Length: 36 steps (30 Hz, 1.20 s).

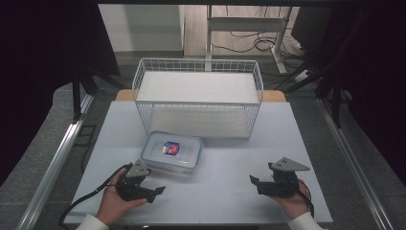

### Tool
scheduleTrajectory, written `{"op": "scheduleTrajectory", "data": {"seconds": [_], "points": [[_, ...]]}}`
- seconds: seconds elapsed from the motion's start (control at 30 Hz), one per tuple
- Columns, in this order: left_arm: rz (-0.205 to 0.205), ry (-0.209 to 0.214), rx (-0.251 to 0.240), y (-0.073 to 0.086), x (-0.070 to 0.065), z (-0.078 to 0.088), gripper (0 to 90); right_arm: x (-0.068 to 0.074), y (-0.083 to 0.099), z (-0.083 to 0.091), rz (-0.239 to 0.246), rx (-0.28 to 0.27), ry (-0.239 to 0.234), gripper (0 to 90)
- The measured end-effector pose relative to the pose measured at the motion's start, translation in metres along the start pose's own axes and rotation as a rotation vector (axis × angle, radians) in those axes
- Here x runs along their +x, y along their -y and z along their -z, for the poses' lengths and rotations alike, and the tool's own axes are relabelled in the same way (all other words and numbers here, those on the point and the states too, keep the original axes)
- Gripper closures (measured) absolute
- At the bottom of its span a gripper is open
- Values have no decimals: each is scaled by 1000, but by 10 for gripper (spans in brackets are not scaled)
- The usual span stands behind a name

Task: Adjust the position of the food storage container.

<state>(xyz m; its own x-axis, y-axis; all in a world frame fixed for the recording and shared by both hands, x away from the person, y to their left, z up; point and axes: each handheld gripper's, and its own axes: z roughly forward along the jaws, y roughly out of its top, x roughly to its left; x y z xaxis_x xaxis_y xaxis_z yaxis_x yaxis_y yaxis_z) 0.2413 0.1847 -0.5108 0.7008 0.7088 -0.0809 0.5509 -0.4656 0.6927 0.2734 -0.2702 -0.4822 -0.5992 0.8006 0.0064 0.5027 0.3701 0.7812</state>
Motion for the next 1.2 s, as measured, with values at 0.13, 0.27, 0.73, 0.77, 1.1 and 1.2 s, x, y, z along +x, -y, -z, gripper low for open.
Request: {"op": "scheduleTrajectory", "data": {"seconds": [0.13, 0.27, 0.73, 0.77, 1.1, 1.2], "points": [[10, -3, 2, 0, 0, 0, 179, -2, 0, 2, 1, 2, -28, 178], [24, 0, -16, -1, 0, 2, 179, 3, -2, 2, 23, 5, -46, 204], [18, -23, -34, 0, -1, 11, 175, 16, -6, 1, 85, 40, -78, 237], [18, -23, -34, 0, -1, 11, 175, 16, -6, 1, 85, 40, -78, 237], [92, -23, -87, -8, 8, 25, 226, 15, -6, 3, 76, 40, -84, 237], [99, -47, -94, -12, 13, 30, 233, 13, -6, 4, 66, 32, -86, 237]]}}
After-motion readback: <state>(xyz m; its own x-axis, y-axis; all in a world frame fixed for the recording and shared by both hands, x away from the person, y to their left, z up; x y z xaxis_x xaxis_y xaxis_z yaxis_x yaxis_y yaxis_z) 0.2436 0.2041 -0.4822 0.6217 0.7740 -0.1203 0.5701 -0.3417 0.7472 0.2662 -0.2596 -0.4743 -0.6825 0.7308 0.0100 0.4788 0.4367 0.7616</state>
